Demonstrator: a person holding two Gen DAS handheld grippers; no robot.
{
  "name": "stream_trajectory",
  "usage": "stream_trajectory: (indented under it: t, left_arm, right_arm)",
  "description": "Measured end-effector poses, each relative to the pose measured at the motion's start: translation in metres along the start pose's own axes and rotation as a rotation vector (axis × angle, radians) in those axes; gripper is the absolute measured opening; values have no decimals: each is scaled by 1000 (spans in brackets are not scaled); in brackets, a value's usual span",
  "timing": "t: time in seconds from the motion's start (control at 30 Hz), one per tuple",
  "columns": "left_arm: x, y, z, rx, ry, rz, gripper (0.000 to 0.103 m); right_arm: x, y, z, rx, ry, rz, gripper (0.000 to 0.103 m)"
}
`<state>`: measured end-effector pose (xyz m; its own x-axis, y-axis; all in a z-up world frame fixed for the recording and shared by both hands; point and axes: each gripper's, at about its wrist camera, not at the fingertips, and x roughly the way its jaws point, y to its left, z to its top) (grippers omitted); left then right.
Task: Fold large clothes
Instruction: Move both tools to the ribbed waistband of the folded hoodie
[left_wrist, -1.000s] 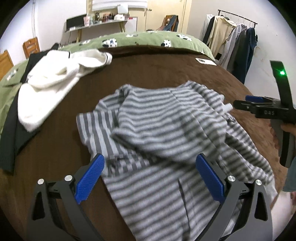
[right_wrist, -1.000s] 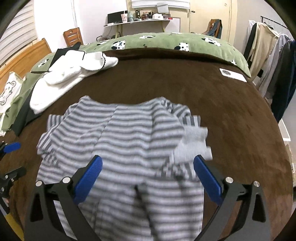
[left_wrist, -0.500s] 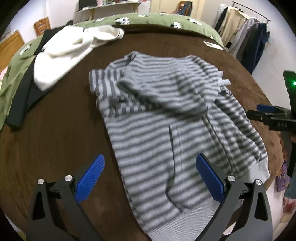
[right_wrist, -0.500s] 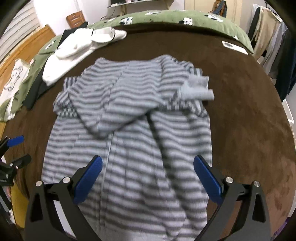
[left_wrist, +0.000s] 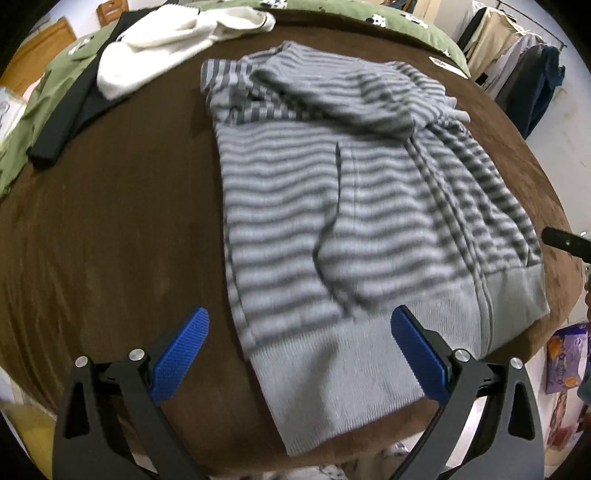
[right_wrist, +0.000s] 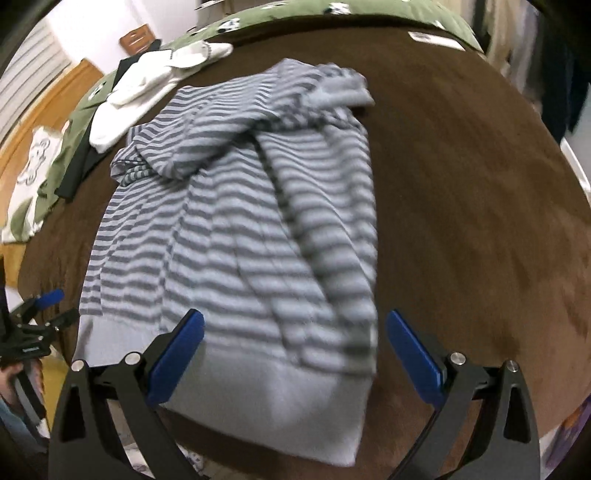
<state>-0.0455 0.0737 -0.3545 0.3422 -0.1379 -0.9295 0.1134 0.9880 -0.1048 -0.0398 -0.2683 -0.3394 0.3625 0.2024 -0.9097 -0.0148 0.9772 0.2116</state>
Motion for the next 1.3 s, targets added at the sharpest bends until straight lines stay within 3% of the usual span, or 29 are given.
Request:
stream_trajectory:
  t: [0.27, 0.43, 0.5, 0.57, 0.63, 0.67, 0.73, 0.8, 0.87, 1.0, 1.1, 1.2, 1.3]
  left_arm:
    - [7, 6, -30, -82, 42, -53, 97]
    - [20, 1, -42, -110, 108, -135, 96]
    - [24, -4, -45, -93, 120, -129, 96]
    - [26, -6, -47, -98, 116, -130, 96]
    - [25, -3, -47, -138, 113, -157, 95]
    - [25, -2, -47, -155, 108, -168, 93]
    - [26, -2, -43, -154, 120, -169, 81]
    - [30, -2, -40, -147, 133, -155, 72]
    - [31, 4, -37, -170, 138, -167, 68]
    - [28, 15, -36, -213, 149, -186, 46]
    - [29, 23, -35, -259, 151, -246, 28]
    - [28, 23, -31, -250, 154, -280, 14]
    - [22, 17, -25, -236, 136, -299, 12]
  right_arm:
    - [18, -22, -35, 77, 104, 61, 96]
    - [35, -9, -48, 54, 165, 112, 89]
    - [37, -2, -50, 37, 165, 98, 89]
    - [38, -1, -50, 44, 164, 102, 84]
    - [39, -2, -51, 59, 166, 96, 65]
    - [39, -4, -51, 63, 166, 84, 62]
    - [39, -10, -51, 77, 170, 79, 54]
    - [39, -12, -50, 73, 180, 81, 52]
    - [41, -11, -48, 51, 189, 75, 48]
    - [42, -5, -46, 31, 197, 100, 11]
    - [45, 9, -43, -21, 202, 85, 10]
    - [42, 5, -41, 5, 205, 114, 10]
    - [37, 4, -37, 7, 205, 126, 9]
